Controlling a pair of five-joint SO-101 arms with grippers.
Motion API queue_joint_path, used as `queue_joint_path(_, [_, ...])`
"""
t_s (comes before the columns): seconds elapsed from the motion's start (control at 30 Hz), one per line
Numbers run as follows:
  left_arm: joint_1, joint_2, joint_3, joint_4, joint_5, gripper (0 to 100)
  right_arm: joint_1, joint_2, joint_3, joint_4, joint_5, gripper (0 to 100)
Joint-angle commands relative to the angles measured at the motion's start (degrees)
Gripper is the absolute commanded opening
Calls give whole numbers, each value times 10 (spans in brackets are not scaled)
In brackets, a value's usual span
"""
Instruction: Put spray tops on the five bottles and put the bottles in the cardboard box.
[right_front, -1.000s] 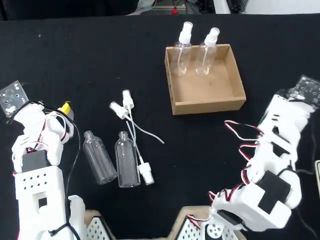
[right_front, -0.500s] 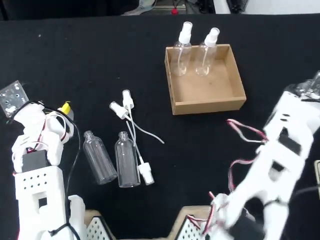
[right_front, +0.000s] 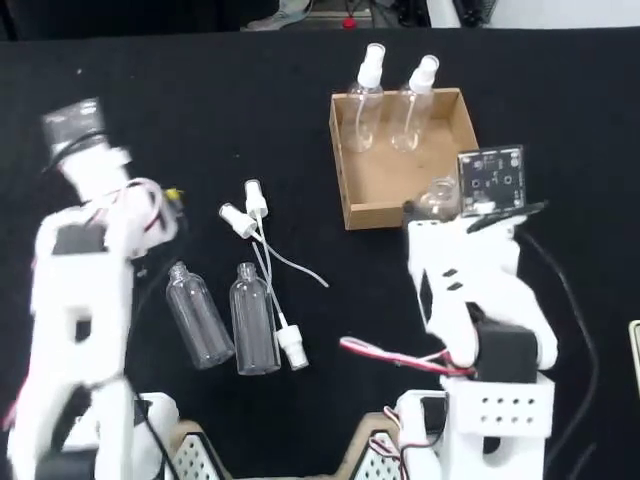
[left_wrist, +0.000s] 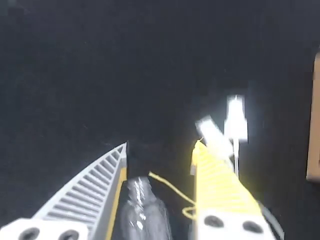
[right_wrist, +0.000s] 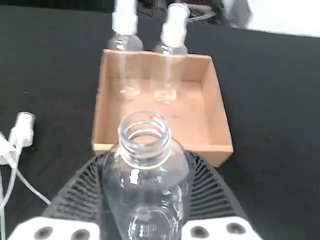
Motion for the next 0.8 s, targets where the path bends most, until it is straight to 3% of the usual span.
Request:
queue_joint_path(0.0, [75, 156, -131, 56, 11, 210, -12, -37, 26, 0, -4, 18])
queue_joint_path(0.27, [109, 319, -239, 61, 188, 211, -12, -97, 90, 0, -1, 18])
queue_joint_path(0.57, [128, 400, -262, 53, 278, 231, -12, -167, 129, 4, -1, 18])
queue_joint_path(0.77, [128, 461, -313, 61, 279, 263, -12, -195, 149, 4, -1, 18])
